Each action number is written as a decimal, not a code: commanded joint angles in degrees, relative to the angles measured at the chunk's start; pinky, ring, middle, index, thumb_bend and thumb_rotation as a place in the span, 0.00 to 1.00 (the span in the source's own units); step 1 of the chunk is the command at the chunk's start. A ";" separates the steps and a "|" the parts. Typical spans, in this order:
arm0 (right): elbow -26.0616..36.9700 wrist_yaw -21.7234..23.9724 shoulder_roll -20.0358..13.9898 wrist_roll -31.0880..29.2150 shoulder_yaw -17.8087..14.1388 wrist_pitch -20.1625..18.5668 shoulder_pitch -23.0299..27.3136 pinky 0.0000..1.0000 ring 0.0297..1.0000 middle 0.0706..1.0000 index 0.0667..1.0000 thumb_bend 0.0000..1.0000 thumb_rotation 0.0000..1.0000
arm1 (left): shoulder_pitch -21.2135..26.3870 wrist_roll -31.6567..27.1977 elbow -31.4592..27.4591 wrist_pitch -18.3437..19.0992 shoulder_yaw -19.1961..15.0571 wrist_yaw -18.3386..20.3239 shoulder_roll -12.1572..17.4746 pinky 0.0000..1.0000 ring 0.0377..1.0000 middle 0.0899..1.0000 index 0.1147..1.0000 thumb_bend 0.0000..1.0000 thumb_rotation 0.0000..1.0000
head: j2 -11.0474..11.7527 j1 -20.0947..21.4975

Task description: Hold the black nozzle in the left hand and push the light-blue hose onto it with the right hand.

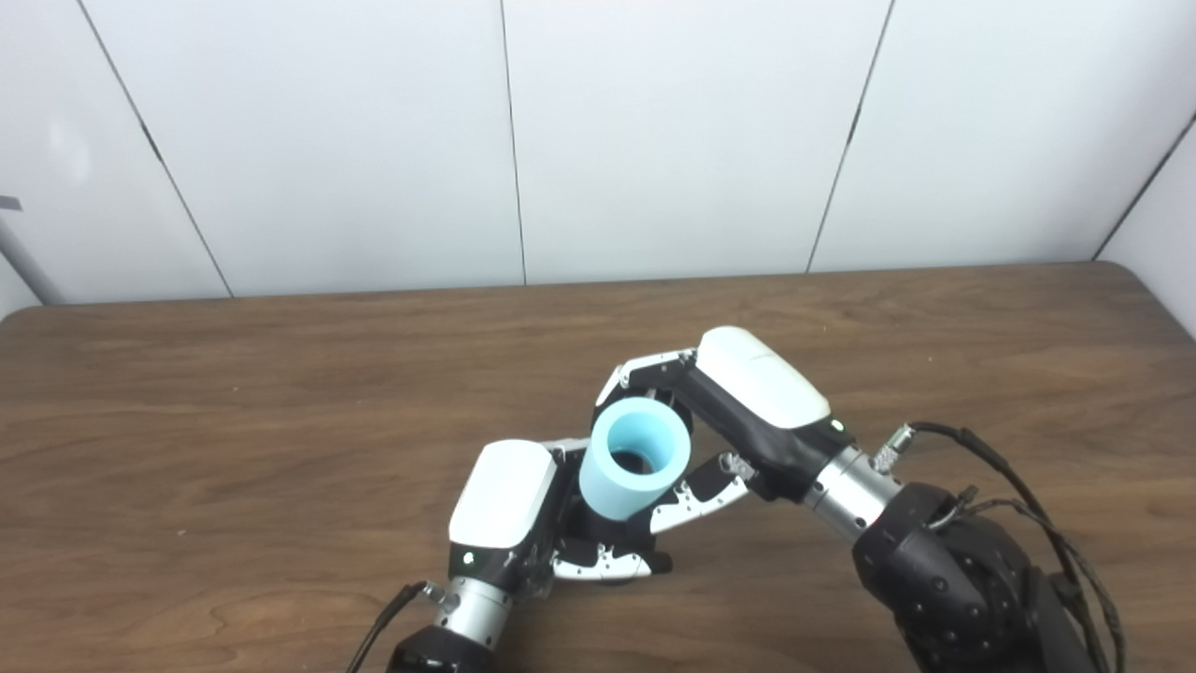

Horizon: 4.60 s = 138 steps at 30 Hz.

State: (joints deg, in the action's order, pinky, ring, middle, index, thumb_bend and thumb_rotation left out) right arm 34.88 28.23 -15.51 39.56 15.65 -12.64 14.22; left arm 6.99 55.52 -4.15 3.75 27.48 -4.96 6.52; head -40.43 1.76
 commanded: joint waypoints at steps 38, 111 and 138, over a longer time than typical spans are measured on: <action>-2.08 7.27 -2.44 0.09 -0.76 -5.53 5.12 0.32 0.35 0.46 0.49 0.49 0.00 | -1.39 2.34 1.48 1.38 3.41 2.33 0.14 0.36 0.43 0.36 0.43 0.52 0.00 | -0.97 -0.34; 5.37 37.65 -2.33 11.95 -4.88 -14.22 16.64 0.51 0.60 0.65 0.67 0.96 0.18 | -1.62 2.76 1.86 3.92 5.18 5.38 -0.54 0.33 0.40 0.36 0.43 0.52 0.00 | -2.09 -0.57; 14.53 41.12 -10.52 6.26 -13.46 -14.19 16.01 0.64 0.75 0.76 0.79 0.75 0.50 | -1.06 3.26 2.67 3.92 4.23 4.78 -0.11 0.31 0.37 0.34 0.43 0.52 0.00 | -1.51 -0.90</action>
State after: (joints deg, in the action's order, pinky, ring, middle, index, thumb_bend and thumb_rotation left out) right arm 47.11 66.44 -24.03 46.97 3.65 -26.66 28.50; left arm 7.01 57.50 -4.20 6.21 31.50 -2.66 5.21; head -41.92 0.79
